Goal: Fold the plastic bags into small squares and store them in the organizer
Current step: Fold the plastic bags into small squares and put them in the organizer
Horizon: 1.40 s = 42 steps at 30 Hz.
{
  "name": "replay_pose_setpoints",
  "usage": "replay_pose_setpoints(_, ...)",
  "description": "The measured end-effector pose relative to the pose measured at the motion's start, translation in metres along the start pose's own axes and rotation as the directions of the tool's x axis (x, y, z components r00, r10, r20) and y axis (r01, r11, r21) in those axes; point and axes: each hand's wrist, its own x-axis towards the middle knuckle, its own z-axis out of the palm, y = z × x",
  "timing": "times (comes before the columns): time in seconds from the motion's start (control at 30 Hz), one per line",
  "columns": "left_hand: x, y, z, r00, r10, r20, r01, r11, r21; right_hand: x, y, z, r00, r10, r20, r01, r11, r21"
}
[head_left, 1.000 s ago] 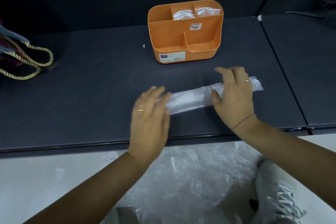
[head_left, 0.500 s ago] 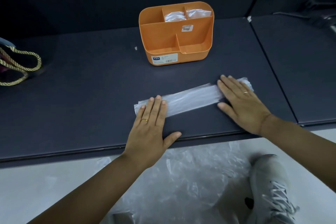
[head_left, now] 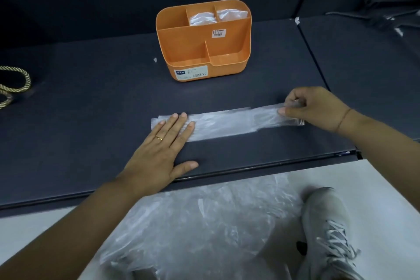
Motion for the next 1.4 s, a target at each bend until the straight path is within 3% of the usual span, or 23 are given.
replay_pose_setpoints(0.13, 0.008, -0.028, -0.007, 1.0, 0.012, 0.006, -0.012, 1.0, 0.006, -0.022, -0.013, 0.004, 0.977, 0.089, 0.192, -0.154, 0.921, 0.358)
replay_pose_setpoints(0.23, 0.02, -0.024, -0.019, 0.998, -0.016, -0.057, 0.018, 0.999, 0.034, -0.035, -0.018, 0.008, 0.927, 0.135, 0.349, -0.28, 0.87, 0.406)
replay_pose_setpoints(0.43, 0.045, 0.072, -0.026, 0.983, 0.141, -0.12, -0.159, 0.975, -0.154, -0.043, -0.028, -0.003, 0.869, 0.115, 0.481, -0.342, 0.842, 0.418)
replay_pose_setpoints(0.57, 0.062, 0.106, -0.026, 0.991, 0.122, -0.046, -0.13, 0.954, -0.271, -0.034, -0.026, -0.015, 0.905, 0.167, 0.392, -0.33, 0.857, 0.396)
replay_pose_setpoints(0.7, 0.067, 0.11, -0.011, 0.992, 0.114, 0.059, -0.104, 0.984, -0.144, -0.025, -0.005, -0.012, 0.947, 0.23, 0.222, -0.273, 0.944, 0.187)
replay_pose_setpoints(0.83, 0.065, 0.107, -0.004, 0.992, 0.12, 0.049, -0.113, 0.985, -0.134, -0.027, 0.003, -0.005, 0.959, 0.213, 0.186, -0.236, 0.966, 0.11)
replay_pose_setpoints(0.93, 0.063, 0.103, 0.0, 0.985, 0.172, -0.012, -0.172, 0.977, -0.126, -0.027, 0.001, -0.006, 0.976, 0.189, 0.112, -0.179, 0.98, -0.092)
replay_pose_setpoints(1.23, 0.049, 0.087, 0.005, 0.955, 0.29, -0.061, -0.292, 0.956, -0.02, -0.058, -0.003, 0.022, 0.969, 0.244, -0.036, -0.24, 0.895, -0.375)
replay_pose_setpoints(1.33, 0.044, 0.08, 0.004, 0.941, 0.331, -0.074, -0.332, 0.943, 0.0, -0.076, 0.002, 0.036, 0.991, 0.108, -0.08, -0.127, 0.945, -0.301)
replay_pose_setpoints(1.4, 0.038, 0.073, 0.003, 0.929, 0.361, -0.075, -0.362, 0.932, 0.001, -0.086, 0.01, 0.037, 0.992, -0.117, -0.045, 0.104, 0.968, -0.23)
